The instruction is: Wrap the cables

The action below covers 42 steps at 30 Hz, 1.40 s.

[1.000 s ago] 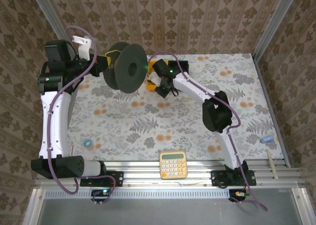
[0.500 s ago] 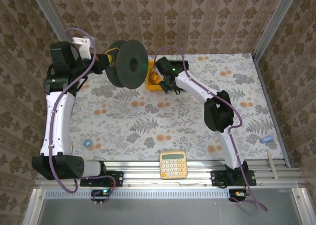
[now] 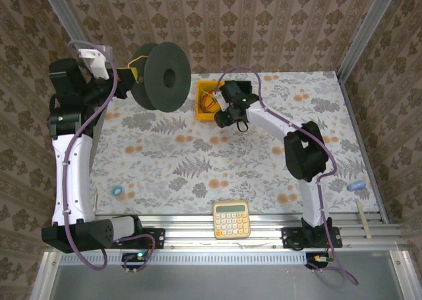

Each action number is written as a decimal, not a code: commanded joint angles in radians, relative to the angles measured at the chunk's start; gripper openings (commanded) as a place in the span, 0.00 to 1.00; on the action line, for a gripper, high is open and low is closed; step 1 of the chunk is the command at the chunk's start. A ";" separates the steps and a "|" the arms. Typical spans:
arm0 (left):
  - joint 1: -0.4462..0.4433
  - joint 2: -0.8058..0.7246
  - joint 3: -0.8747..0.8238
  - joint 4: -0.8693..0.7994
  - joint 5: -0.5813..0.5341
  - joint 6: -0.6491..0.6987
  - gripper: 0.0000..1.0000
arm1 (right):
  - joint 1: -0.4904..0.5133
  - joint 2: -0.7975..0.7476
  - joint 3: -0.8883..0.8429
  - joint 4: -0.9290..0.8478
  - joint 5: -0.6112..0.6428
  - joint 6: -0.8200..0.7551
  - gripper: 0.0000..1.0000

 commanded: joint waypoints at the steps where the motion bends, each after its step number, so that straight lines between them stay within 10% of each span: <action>1: 0.027 -0.023 0.047 0.090 0.007 -0.023 0.00 | -0.036 -0.092 -0.073 0.146 -0.143 0.035 0.46; 14: 0.092 -0.041 0.043 0.086 0.037 -0.043 0.00 | -0.126 -0.216 -0.339 0.433 -0.506 0.182 0.49; 42: 0.091 -0.037 0.049 0.080 0.086 -0.064 0.00 | -0.084 -0.012 -0.152 0.341 -0.243 -0.013 0.54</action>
